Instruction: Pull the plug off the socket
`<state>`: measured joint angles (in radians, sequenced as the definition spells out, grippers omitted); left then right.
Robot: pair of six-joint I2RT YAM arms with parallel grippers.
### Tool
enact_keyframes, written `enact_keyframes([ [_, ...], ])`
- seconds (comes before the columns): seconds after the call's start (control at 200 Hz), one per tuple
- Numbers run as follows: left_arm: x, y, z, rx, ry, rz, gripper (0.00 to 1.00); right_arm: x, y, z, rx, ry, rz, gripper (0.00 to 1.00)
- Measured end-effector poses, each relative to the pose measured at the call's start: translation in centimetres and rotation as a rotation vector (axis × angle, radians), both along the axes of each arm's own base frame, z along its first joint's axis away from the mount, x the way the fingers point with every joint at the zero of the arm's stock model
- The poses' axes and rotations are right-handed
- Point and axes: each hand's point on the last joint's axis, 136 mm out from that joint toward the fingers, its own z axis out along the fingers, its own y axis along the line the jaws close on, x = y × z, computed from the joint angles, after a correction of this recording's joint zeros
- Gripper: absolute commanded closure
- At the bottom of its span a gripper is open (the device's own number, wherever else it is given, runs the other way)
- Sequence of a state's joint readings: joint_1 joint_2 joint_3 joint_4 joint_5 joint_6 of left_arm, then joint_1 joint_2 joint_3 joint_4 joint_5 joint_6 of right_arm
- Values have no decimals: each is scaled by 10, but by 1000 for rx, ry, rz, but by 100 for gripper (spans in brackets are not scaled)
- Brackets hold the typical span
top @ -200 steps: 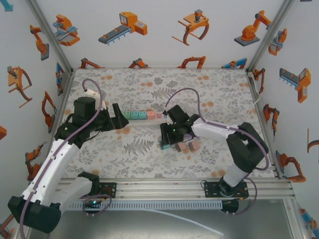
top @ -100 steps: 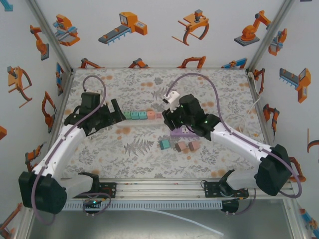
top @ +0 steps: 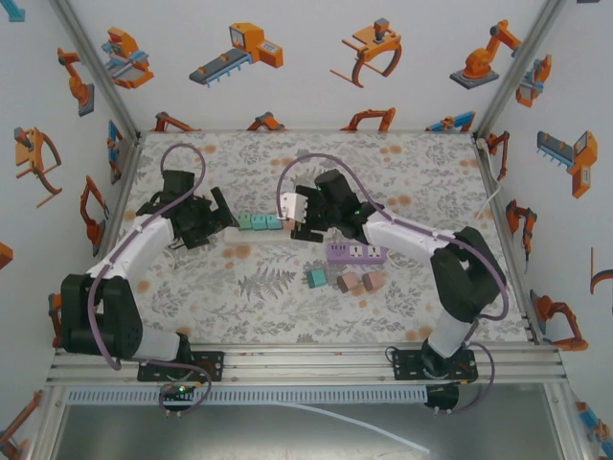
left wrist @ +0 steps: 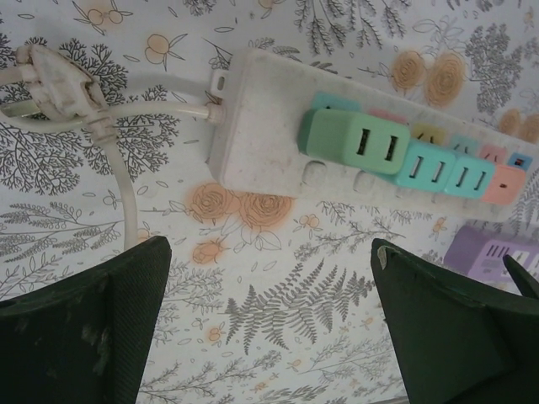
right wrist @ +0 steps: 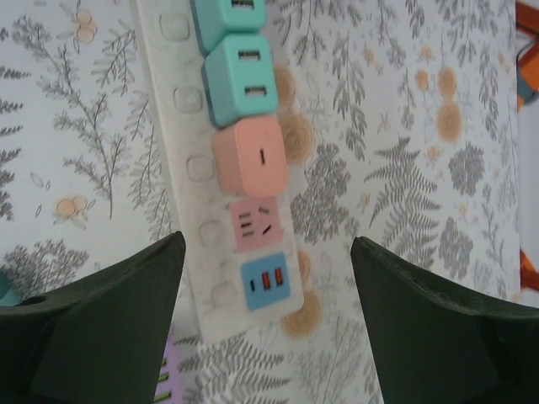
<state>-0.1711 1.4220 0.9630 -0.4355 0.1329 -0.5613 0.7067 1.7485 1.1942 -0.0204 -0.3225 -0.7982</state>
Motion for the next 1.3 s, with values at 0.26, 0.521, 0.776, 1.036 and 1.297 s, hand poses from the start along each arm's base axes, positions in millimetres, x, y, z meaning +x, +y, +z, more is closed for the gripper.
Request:
enact_keyframes([
  [0.26, 8, 1, -17, -24, 34, 3, 8, 25, 34, -14, 46, 120, 96, 28],
  [0.521, 9, 0, -25, -33, 56, 7, 19, 21, 41, -43, 23, 277, 143, 45],
  [0.776, 8, -1, -42, -35, 105, 12, 40, 18, 38, -53, -10, 322, 134, 61],
  [1.036, 8, 2, -57, -21, 146, 36, 53, 19, 38, -53, -7, 322, 133, 69],
  [1.297, 19, -1, -66, -38, 150, 40, 59, 18, 38, -52, 6, 323, 142, 77],
])
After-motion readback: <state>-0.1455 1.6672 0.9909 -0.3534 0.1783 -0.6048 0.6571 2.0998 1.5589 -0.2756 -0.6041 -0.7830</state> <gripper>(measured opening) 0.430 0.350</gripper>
